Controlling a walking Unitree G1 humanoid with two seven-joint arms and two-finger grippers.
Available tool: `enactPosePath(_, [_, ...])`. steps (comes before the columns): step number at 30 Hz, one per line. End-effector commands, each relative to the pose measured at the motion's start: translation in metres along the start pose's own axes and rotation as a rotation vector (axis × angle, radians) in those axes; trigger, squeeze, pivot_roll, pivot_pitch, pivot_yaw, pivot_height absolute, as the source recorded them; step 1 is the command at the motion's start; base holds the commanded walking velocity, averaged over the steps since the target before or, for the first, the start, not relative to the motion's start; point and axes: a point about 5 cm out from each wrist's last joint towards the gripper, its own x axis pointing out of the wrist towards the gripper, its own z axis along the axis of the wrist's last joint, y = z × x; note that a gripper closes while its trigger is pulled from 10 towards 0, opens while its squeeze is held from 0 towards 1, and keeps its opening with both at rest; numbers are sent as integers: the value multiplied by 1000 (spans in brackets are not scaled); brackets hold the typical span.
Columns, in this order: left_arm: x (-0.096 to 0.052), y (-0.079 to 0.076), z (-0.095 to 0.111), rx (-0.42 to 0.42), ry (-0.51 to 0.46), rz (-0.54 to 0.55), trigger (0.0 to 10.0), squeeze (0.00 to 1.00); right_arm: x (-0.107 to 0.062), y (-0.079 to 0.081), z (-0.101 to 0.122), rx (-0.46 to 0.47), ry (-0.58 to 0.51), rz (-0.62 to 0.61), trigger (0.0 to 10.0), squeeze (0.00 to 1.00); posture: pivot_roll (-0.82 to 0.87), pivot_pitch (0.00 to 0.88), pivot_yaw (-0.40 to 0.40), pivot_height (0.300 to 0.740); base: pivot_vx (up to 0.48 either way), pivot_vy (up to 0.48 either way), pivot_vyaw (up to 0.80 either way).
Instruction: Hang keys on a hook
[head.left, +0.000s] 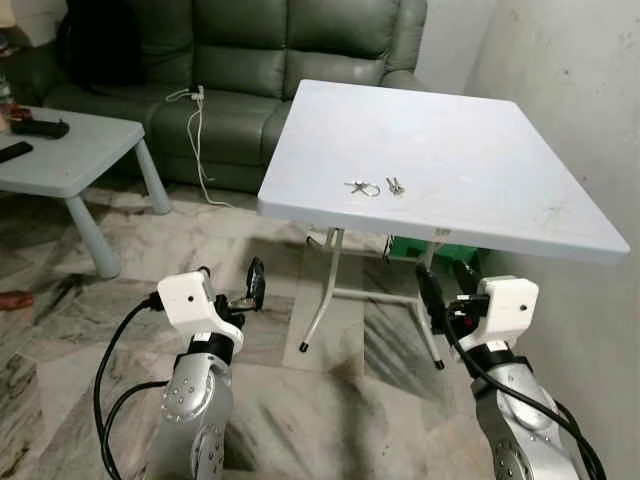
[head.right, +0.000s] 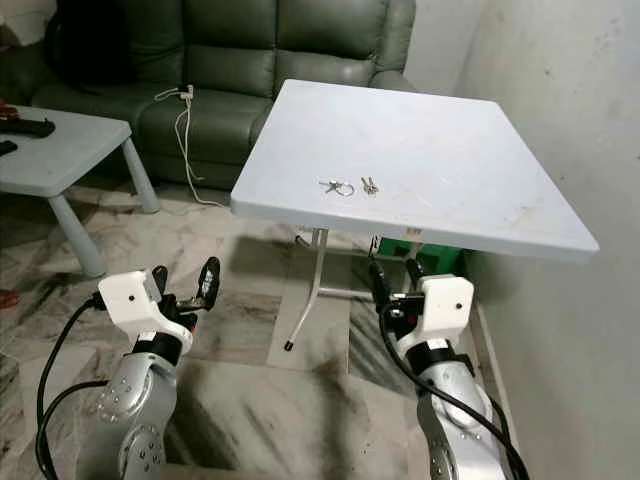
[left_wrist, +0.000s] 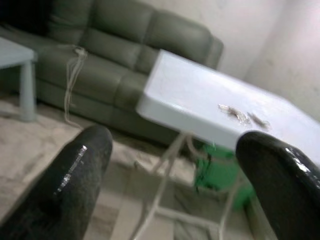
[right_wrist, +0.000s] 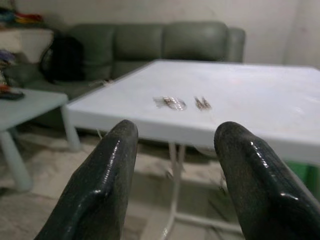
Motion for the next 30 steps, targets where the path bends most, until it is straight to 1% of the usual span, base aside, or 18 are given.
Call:
enactPosePath(1, [1,-6,2,-29,-12,-4,10000,0,0,-2,2,5,-5,-7,10000,0,-21,0,-90,740,0,405,0])
enactPosePath(6, [1,-6,1,-32,-12,0,10000,0,0,-2,2,5,-4,-7,10000,0,-21,0,-91,740,0,387,0])
enactPosePath(9, [0,-6,1,-29,-14,12,10000,0,0,-2,2,5,-4,-7,10000,0,-21,0,-91,740,0,0,0])
enactPosePath(11, [1,-6,1,-41,-11,18,10000,0,0,-2,2,5,-4,-6,10000,0,-21,0,-91,740,0,0,0])
enactPosePath(23, [1,-7,0,-65,-2,4,10000,0,0,-1,2,5,-2,-3,10000,0,-20,0,-93,740,0,0,0])
enactPosePath(30, [1,-7,1,-68,-3,0,10000,0,0,-1,2,5,-3,0,10000,0,-18,0,-93,740,345,0,0])
